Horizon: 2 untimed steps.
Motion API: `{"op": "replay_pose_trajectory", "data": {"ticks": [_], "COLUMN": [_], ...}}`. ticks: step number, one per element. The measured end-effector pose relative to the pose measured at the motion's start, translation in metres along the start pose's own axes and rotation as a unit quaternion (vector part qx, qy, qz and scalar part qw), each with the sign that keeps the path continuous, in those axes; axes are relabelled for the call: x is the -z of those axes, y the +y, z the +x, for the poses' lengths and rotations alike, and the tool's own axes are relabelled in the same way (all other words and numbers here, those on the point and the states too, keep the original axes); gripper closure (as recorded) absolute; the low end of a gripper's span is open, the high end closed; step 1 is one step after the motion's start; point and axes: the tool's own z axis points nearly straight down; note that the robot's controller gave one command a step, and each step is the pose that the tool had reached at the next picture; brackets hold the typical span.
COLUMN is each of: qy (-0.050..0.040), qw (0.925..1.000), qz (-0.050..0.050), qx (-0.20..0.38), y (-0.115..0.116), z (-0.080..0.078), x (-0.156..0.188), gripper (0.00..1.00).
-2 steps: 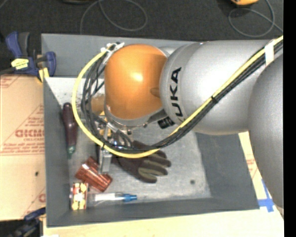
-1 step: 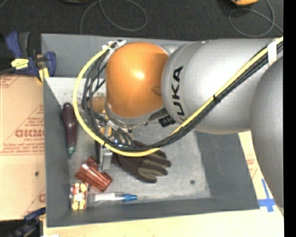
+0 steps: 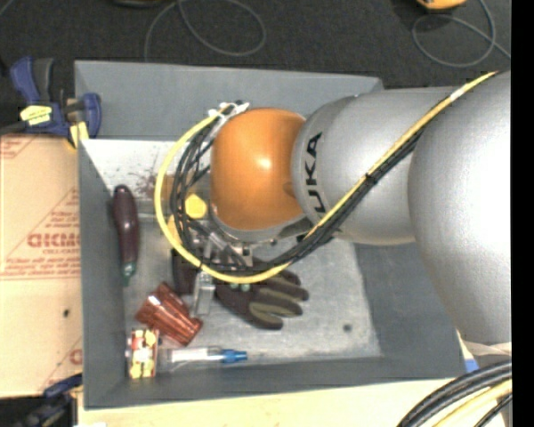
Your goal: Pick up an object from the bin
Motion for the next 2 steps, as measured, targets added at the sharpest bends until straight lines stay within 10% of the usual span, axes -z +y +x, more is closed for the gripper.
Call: {"op": "replay_pose_trajectory", "data": {"ticks": [1,2], "qy": [0.0012,-0.0008], "qw": [0.9929,0.9930], "qz": [0.001,0.000], "qx": [-0.119,-0.118], "y": [-0.019,-0.066], "z": [-0.003,-0.014], "x": [-0.076,-0.094], "gripper": [0.00,0.00]}}
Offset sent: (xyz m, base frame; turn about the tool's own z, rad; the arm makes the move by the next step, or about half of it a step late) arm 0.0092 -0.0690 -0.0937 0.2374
